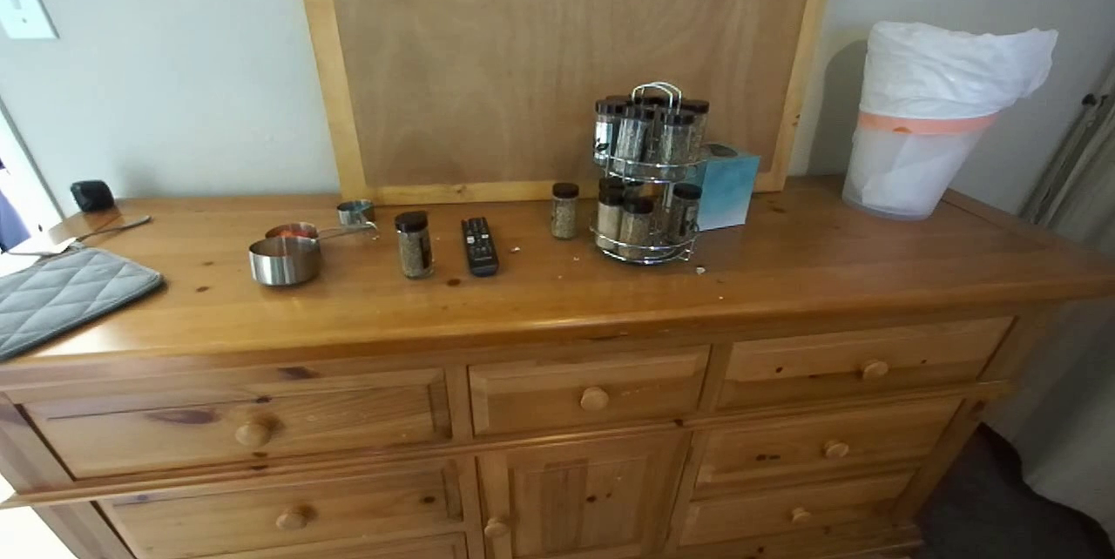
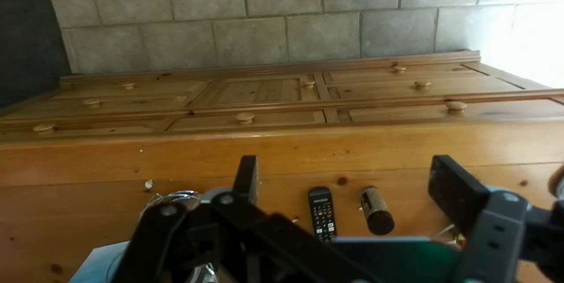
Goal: Move the seasoning rack to the left, pick up the container on the left and put it on the bottom compartment of the seasoning rack
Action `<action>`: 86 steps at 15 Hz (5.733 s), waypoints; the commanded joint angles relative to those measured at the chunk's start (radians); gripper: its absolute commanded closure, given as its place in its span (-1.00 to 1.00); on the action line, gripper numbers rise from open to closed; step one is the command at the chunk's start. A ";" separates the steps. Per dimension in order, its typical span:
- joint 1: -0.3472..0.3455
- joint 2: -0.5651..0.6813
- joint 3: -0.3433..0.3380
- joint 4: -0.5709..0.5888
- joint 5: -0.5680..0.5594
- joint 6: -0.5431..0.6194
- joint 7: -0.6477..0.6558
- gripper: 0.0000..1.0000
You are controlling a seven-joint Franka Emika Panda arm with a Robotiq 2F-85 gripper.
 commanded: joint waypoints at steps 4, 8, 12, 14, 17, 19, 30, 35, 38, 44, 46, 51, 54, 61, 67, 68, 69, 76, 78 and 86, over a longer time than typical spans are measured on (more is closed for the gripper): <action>-0.050 0.108 0.033 0.108 0.037 -0.005 -0.010 -1.00; -0.052 0.113 0.033 0.117 0.037 -0.007 -0.010 -1.00; -0.053 0.113 0.033 0.118 0.037 -0.009 -0.010 -1.00; -0.055 0.127 0.026 0.126 0.041 0.030 -0.039 -1.00; -0.070 0.229 0.017 0.208 0.081 0.105 -0.174 -1.00; -0.086 0.296 0.025 0.262 0.112 0.133 -0.294 -1.00; -0.311 0.701 0.157 0.757 0.257 -0.010 -0.781 -1.00; -0.311 0.743 0.134 0.784 0.278 0.064 -0.779 -1.00; -0.330 0.811 0.136 0.870 0.300 0.075 -0.779 -1.00; -0.349 0.844 0.152 0.919 0.328 0.082 -0.807 -1.00; -0.370 0.886 0.172 0.961 0.360 0.079 -0.841 -1.00; -0.465 1.002 0.308 1.088 0.385 0.132 -0.891 -1.00; -0.514 1.075 0.379 1.171 0.433 0.167 -0.900 -1.00; -0.580 1.200 0.498 1.288 0.534 0.210 -0.892 -0.89; -0.605 1.258 0.568 1.317 0.584 0.249 -0.909 -0.04; -0.610 1.267 0.580 1.322 0.590 0.256 -0.911 0.03; -0.615 1.274 0.591 1.326 0.595 0.263 -0.915 0.07; -0.651 1.307 0.651 1.334 0.613 0.271 -0.929 0.18; -0.659 1.313 0.665 1.334 0.611 0.268 -0.932 0.22; -0.668 1.317 0.700 1.329 0.600 0.255 -0.919 1.00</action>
